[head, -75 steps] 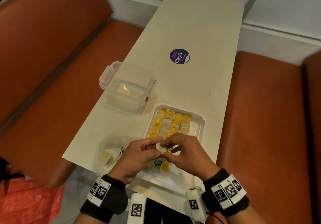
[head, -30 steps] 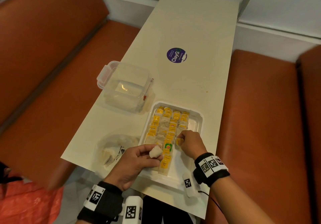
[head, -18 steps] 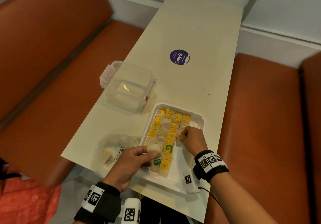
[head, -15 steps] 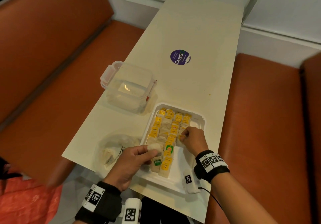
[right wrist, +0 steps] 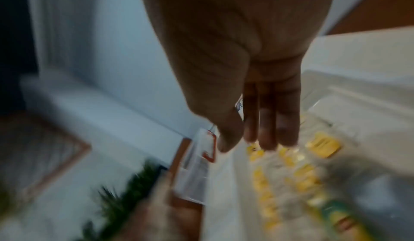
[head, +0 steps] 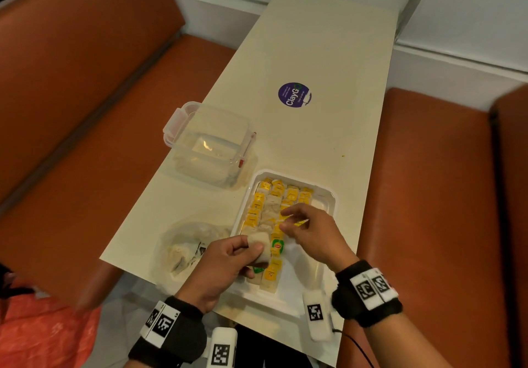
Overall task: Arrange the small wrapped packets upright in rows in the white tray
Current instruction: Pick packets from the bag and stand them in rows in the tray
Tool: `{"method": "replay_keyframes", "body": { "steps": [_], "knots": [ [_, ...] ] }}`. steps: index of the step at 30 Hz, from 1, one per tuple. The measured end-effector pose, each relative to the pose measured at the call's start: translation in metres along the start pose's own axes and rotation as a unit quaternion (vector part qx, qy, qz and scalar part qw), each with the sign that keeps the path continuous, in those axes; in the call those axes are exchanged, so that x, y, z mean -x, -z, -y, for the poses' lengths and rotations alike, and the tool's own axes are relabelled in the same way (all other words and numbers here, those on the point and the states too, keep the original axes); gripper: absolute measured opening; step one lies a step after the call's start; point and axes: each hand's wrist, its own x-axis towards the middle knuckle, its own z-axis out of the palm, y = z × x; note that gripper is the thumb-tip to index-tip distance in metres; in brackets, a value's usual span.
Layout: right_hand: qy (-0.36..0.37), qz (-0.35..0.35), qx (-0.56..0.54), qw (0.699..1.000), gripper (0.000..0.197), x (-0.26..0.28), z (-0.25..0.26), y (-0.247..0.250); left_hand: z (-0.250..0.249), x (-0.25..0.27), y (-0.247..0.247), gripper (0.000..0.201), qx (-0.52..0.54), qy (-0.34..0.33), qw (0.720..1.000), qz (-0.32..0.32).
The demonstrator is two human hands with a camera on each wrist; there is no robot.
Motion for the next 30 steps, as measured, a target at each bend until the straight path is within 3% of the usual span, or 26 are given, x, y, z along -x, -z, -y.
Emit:
{"method": "replay_keyframes", "body": {
  "steps": [2, 4, 11, 16, 19, 22, 26, 30],
  "knots": [
    [-0.006, 0.103, -0.079, 0.992, 0.022, 0.020, 0.019, 0.003, -0.004, 0.001, -0.002, 0.022, -0.018, -0.014, 1.000, 0.011],
    [0.016, 0.141, -0.075, 0.987, 0.023, 0.030, 0.026, 0.002, -0.008, 0.003, -0.004, 0.021, -0.043, -0.024, 0.998, 0.027],
    [0.008, 0.083, -0.079, 0.993, 0.008, 0.023, 0.000, 0.003, 0.003, -0.003, -0.003, 0.010, -0.123, -0.009, 0.992, -0.006],
    [-0.021, 0.044, 0.002, 0.999, 0.008, 0.009, -0.037, 0.005, 0.017, -0.003, 0.037, 0.011, -0.096, 0.009, 0.987, -0.129],
    [-0.017, 0.019, 0.093, 0.995, 0.013, 0.000, -0.055, -0.001, 0.035, -0.006, 0.079, 0.010, -0.248, -0.016, 0.943, -0.223],
    [-0.021, 0.022, 0.130, 0.991, 0.013, -0.009, -0.060, -0.007, 0.052, -0.008, 0.111, 0.022, -0.371, -0.022, 0.891, -0.261],
    [-0.034, 0.030, 0.143, 0.989, 0.010, -0.023, -0.063, -0.016, 0.071, -0.013, 0.130, 0.030, -0.440, -0.039, 0.861, -0.252],
    [-0.049, -0.027, 0.143, 0.988, 0.010, -0.035, -0.066, -0.020, 0.085, -0.015, 0.132, 0.052, -0.500, -0.035, 0.837, -0.222]
  ]
}}
